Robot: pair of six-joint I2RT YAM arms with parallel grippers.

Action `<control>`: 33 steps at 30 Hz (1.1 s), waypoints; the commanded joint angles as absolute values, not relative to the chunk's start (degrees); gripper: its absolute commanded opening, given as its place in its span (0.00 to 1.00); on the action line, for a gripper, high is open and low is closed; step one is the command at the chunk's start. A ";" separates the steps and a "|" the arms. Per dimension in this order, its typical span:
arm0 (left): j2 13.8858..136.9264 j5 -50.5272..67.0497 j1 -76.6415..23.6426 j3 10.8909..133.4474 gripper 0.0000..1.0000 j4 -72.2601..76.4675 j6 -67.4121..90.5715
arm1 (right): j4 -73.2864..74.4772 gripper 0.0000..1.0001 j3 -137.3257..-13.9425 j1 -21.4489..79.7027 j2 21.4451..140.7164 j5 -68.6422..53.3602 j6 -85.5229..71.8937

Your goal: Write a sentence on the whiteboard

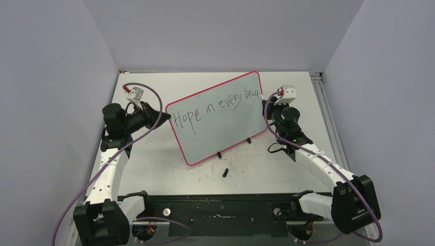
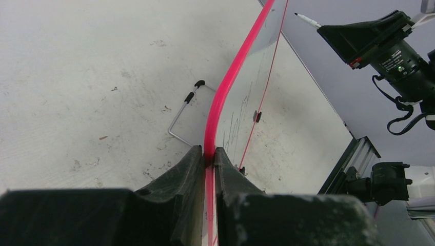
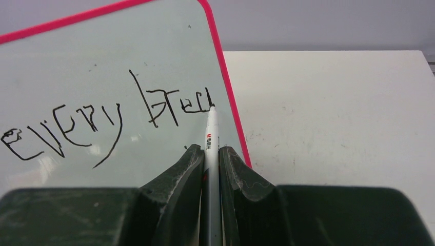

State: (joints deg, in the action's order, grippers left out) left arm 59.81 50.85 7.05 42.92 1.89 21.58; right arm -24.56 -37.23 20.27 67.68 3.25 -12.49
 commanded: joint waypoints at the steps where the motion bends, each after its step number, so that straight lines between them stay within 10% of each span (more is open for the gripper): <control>1: 59.74 50.58 6.79 44.70 0.00 0.97 20.39 | -26.81 0.05 -41.35 20.04 66.96 2.63 -11.66; 33: 59.94 50.53 6.78 44.75 0.00 0.70 20.13 | -30.25 0.05 -44.73 20.03 74.97 0.88 -10.99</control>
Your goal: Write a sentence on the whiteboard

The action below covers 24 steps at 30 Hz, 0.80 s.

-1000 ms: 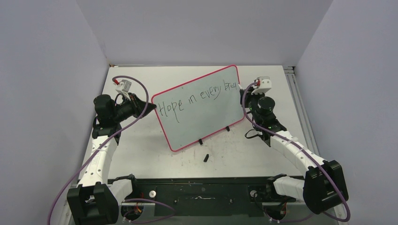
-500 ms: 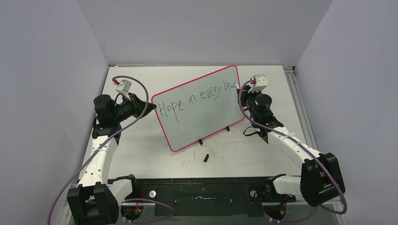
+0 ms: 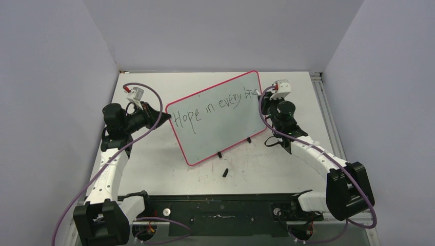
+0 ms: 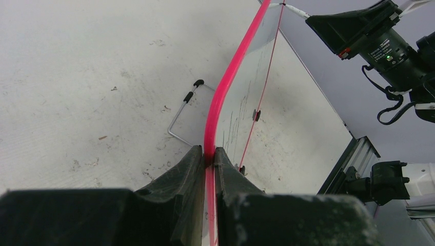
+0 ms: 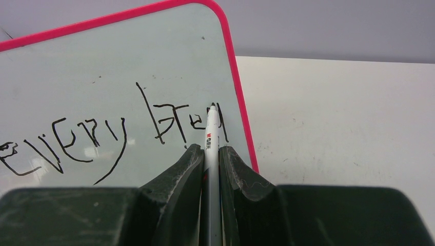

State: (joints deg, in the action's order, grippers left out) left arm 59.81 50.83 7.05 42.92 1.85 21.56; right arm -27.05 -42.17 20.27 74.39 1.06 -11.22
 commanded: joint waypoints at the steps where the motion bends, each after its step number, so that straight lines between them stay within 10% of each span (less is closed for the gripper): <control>1: 59.94 50.51 6.77 44.75 0.00 0.70 20.13 | -30.21 0.05 -44.74 20.04 74.99 1.41 -10.99; 24: 59.94 50.45 6.77 44.81 0.00 0.70 20.13 | -30.39 0.05 -45.69 19.69 72.56 2.19 -10.73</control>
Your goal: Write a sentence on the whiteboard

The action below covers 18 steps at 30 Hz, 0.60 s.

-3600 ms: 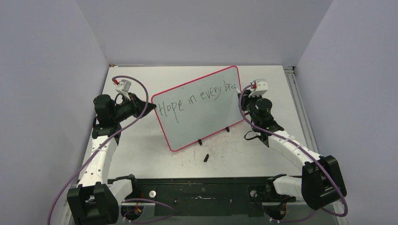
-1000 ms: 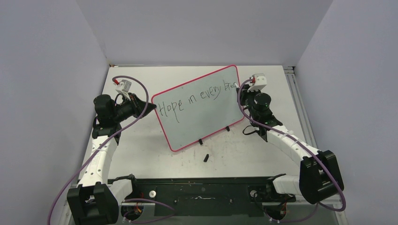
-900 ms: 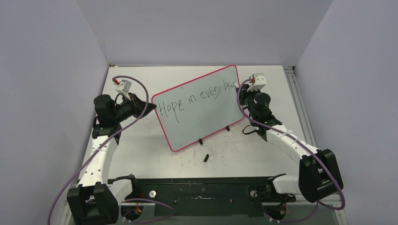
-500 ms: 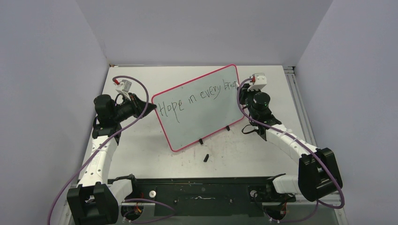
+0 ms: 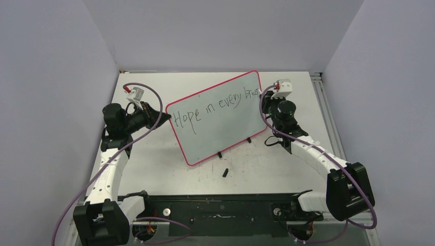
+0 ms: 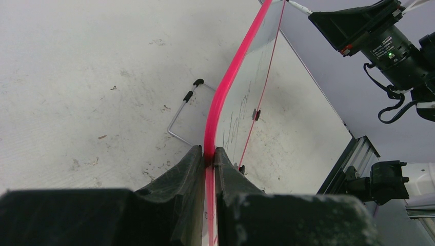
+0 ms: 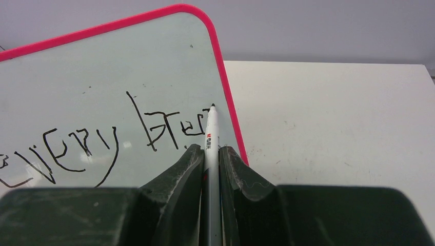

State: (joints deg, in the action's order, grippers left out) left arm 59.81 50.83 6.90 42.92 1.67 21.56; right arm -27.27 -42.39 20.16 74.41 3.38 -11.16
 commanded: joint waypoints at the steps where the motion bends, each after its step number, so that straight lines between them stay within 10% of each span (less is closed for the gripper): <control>1: 59.94 50.45 6.77 44.82 0.00 0.70 20.13 | -30.47 0.05 -46.05 19.69 72.82 2.05 -10.68; 18: 59.93 50.47 6.78 44.89 0.00 0.66 20.05 | -31.17 0.05 -46.80 19.68 76.13 1.39 -10.72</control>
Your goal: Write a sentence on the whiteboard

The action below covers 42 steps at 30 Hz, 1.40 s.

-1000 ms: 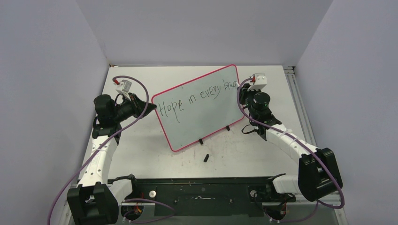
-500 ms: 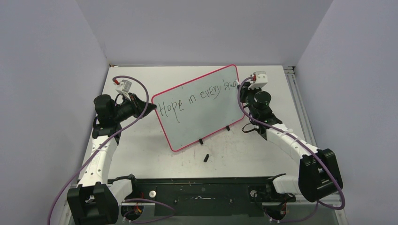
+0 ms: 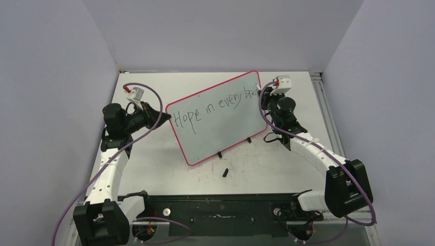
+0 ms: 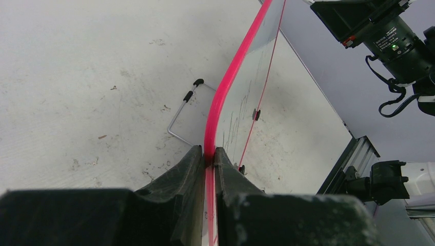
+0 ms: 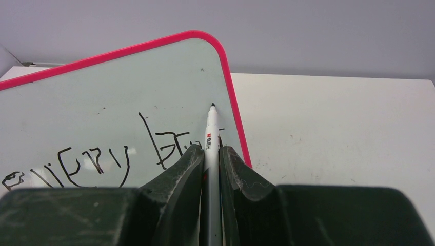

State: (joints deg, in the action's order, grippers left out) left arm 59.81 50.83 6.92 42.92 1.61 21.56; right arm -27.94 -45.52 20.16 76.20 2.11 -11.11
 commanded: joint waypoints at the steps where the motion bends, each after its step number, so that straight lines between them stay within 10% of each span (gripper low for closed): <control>1: 59.92 50.53 6.77 44.91 0.00 0.62 20.08 | -31.13 0.05 -46.58 19.61 76.04 1.40 -10.70; 42: 59.84 50.48 6.81 44.76 0.00 0.70 20.13 | -31.79 0.05 -48.80 19.58 75.79 2.69 -10.26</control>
State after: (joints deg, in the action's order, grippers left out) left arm 59.81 50.85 6.90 42.92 1.48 21.56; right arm -27.83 -46.13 19.90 74.28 2.74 -10.92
